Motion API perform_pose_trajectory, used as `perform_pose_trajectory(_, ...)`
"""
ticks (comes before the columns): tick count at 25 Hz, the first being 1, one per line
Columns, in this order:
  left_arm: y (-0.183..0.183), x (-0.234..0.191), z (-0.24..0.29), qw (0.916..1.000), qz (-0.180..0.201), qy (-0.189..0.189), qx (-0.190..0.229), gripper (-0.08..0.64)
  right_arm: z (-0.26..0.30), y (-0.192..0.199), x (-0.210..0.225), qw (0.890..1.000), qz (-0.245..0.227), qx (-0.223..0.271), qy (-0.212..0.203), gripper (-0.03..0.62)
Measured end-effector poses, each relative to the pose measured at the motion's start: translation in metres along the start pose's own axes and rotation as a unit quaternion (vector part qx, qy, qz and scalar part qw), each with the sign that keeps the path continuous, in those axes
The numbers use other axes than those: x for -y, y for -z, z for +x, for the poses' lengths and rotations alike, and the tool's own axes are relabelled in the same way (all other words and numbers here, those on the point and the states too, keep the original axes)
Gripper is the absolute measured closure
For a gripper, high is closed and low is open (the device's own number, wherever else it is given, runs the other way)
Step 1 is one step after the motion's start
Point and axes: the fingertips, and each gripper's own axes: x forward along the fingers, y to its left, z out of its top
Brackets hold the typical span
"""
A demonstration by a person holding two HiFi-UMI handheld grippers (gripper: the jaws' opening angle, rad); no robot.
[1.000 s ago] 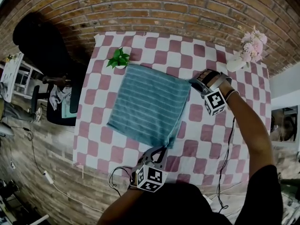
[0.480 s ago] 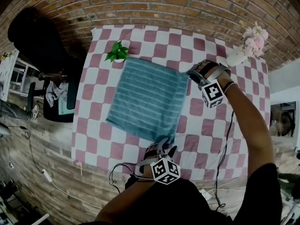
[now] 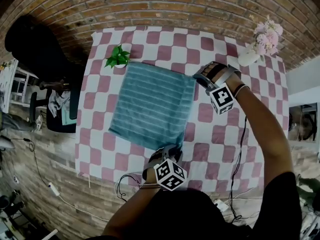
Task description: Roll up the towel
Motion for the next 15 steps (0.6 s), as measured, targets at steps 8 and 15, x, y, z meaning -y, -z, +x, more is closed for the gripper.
perform_pose_trajectory(8,0.0,0.006,0.001,0.9952,0.085,-0.046,-0.013,0.516,0.007,0.0,-0.006,1.0,0.001,0.0,0.003,0.569)
perform_pose_trajectory(15,-0.018,-0.014,-0.039,0.9869,-0.107,-0.004,0.12,0.532,0.002,0.002,0.001,0.999,0.037,0.007,0.018,0.569)
